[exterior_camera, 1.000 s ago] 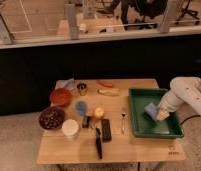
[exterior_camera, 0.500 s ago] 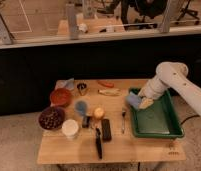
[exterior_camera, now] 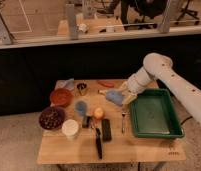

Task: Place sponge in plastic cup

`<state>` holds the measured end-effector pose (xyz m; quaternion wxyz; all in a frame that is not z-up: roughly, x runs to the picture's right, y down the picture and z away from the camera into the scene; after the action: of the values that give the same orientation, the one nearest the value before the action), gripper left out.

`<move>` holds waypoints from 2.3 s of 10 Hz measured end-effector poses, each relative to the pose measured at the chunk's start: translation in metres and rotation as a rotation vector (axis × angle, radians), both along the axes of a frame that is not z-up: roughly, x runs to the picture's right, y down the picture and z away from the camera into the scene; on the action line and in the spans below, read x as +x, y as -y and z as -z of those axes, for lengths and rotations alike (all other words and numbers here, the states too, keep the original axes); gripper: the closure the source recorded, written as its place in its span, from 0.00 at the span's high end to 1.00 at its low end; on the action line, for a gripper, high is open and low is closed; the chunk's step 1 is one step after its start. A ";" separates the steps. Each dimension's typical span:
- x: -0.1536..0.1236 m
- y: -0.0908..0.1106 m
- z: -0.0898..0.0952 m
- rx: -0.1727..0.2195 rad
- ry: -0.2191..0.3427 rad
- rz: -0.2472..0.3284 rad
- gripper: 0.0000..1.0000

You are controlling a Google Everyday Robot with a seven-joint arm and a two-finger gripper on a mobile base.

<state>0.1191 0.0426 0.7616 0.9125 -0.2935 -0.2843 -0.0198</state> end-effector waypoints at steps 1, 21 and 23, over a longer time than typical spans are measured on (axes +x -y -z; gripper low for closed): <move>-0.014 -0.001 0.002 -0.007 0.043 0.008 0.50; -0.159 -0.042 -0.046 -0.124 0.164 0.186 0.29; -0.164 -0.039 -0.049 -0.128 0.160 0.185 0.29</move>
<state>-0.0449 0.0814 0.8105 0.8605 -0.3736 -0.3288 -0.1089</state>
